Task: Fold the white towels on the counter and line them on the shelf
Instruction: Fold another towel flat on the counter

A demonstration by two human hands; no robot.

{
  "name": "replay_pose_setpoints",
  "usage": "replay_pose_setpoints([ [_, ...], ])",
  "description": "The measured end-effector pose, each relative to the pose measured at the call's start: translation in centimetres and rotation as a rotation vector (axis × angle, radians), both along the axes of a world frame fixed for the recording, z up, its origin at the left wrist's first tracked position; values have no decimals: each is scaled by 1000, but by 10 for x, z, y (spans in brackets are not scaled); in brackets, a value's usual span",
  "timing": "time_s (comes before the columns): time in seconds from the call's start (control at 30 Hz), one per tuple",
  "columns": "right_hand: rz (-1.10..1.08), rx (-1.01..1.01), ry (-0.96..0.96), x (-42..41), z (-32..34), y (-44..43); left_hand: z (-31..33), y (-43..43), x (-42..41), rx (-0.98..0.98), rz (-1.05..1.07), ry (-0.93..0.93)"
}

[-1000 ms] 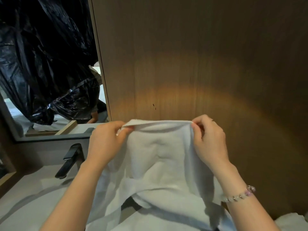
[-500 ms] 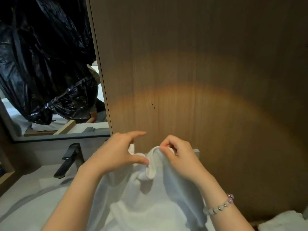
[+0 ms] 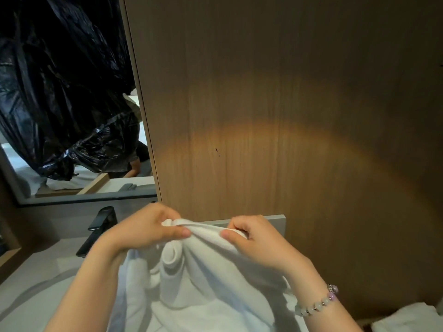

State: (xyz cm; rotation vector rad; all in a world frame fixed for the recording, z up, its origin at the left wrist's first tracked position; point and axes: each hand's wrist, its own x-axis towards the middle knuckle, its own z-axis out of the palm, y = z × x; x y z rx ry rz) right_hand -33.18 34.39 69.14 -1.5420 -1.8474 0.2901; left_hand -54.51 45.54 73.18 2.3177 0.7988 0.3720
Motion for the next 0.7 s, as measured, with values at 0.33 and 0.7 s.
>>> replay_pose_setpoints([
  [0.33, -108, -29, 156, 26, -5, -7, -11, 16, -39, -10, 341, 5],
  [0.7, 71, 35, 245, -22, 7, 11, -9, -27, 32, 165, 65, 84],
])
